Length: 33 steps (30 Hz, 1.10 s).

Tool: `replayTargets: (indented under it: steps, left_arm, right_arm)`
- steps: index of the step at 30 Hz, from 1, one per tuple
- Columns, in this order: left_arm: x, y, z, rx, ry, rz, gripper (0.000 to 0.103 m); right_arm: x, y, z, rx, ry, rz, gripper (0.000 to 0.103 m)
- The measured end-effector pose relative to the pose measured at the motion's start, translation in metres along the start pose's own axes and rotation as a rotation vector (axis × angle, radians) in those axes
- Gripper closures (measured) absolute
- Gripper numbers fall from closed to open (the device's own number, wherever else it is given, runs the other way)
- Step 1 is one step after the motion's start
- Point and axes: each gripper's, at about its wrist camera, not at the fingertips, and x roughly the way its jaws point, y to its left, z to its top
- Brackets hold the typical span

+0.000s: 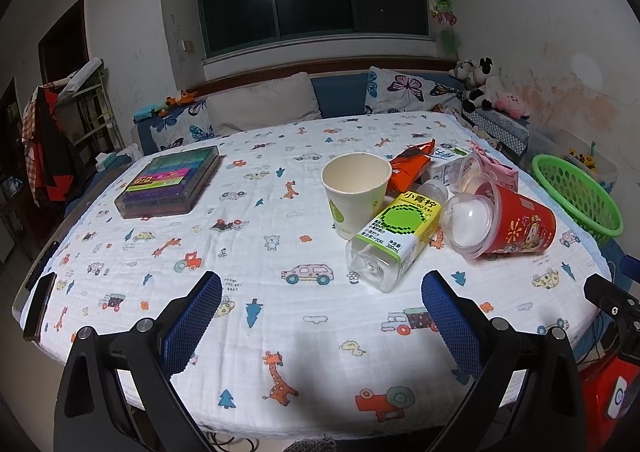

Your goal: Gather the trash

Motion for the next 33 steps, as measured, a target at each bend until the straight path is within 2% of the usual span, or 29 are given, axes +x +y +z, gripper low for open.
replayTargets:
  steps: [33]
  left_arm:
    - [0.0043, 0.0008, 0.0011, 0.001, 0.009, -0.002, 0.006]
  right_arm:
    - [0.0053, 0.0007, -0.0004, -0.004, 0.012, 0.001, 0.004]
